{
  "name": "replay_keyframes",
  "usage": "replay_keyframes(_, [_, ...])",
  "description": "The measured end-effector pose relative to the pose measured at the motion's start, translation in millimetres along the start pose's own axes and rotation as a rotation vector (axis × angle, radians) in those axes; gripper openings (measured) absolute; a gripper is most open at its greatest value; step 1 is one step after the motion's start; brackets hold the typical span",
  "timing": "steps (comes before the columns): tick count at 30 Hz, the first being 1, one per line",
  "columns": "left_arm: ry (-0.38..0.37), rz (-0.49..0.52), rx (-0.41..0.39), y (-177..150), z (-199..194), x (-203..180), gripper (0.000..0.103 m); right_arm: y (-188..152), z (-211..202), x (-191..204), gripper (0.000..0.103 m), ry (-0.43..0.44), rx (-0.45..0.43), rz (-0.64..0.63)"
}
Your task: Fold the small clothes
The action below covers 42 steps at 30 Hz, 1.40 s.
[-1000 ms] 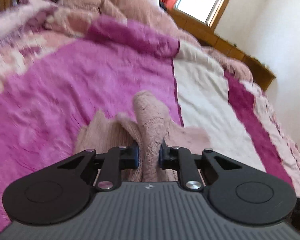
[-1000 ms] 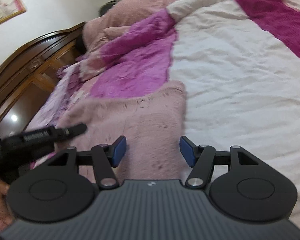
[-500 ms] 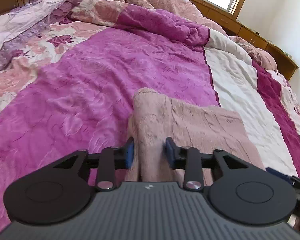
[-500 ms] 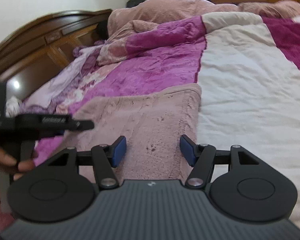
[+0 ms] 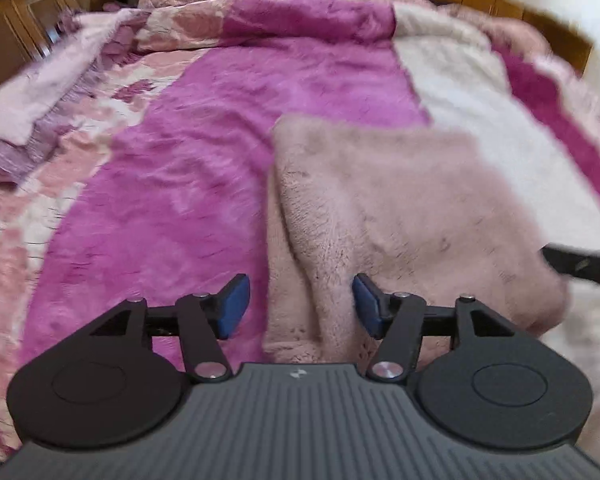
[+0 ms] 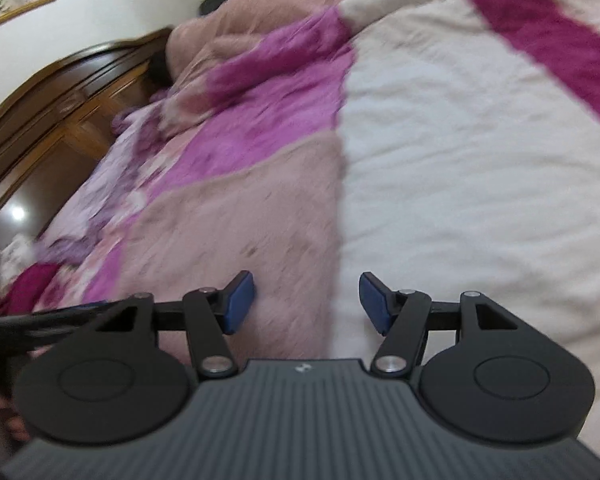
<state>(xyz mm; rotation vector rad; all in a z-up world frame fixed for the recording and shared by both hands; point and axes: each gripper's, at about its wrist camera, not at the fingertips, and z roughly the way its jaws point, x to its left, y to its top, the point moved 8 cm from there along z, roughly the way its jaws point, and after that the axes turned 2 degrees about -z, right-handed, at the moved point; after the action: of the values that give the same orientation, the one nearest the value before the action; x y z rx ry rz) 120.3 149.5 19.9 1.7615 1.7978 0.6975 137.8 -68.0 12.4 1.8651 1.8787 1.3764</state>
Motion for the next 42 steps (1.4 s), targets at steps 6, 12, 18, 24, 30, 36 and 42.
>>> replay_keyframes(6, [-0.014, -0.064, 0.004, -12, 0, 21, 0.072, -21, 8, 23, 0.062, -0.066, 0.023, -0.149])
replay_keyframes(12, [-0.015, -0.054, 0.008, -7, 2, 19, 0.075, -16, 0, 13, 0.062, -0.026, 0.053, -0.104])
replay_keyframes(18, [-0.102, -0.088, 0.031, 8, -10, 12, 0.075, 10, -20, 11, 0.069, 0.007, -0.027, -0.091])
replay_keyframes(24, [-0.136, -0.180, 0.077, 13, 1, 11, 0.075, 22, -10, -8, 0.073, 0.003, -0.014, -0.003])
replay_keyframes(30, [-0.121, -0.215, 0.106, 11, 17, 13, 0.079, 20, 10, -14, 0.073, 0.038, 0.053, 0.019])
replay_keyframes(36, [-0.137, -0.207, 0.107, 14, 24, 12, 0.080, 20, 28, -15, 0.073, 0.090, 0.103, 0.066])
replay_keyframes(42, [-0.161, -0.222, 0.108, 13, 32, 12, 0.083, 15, 42, -16, 0.075, 0.103, 0.135, 0.077])
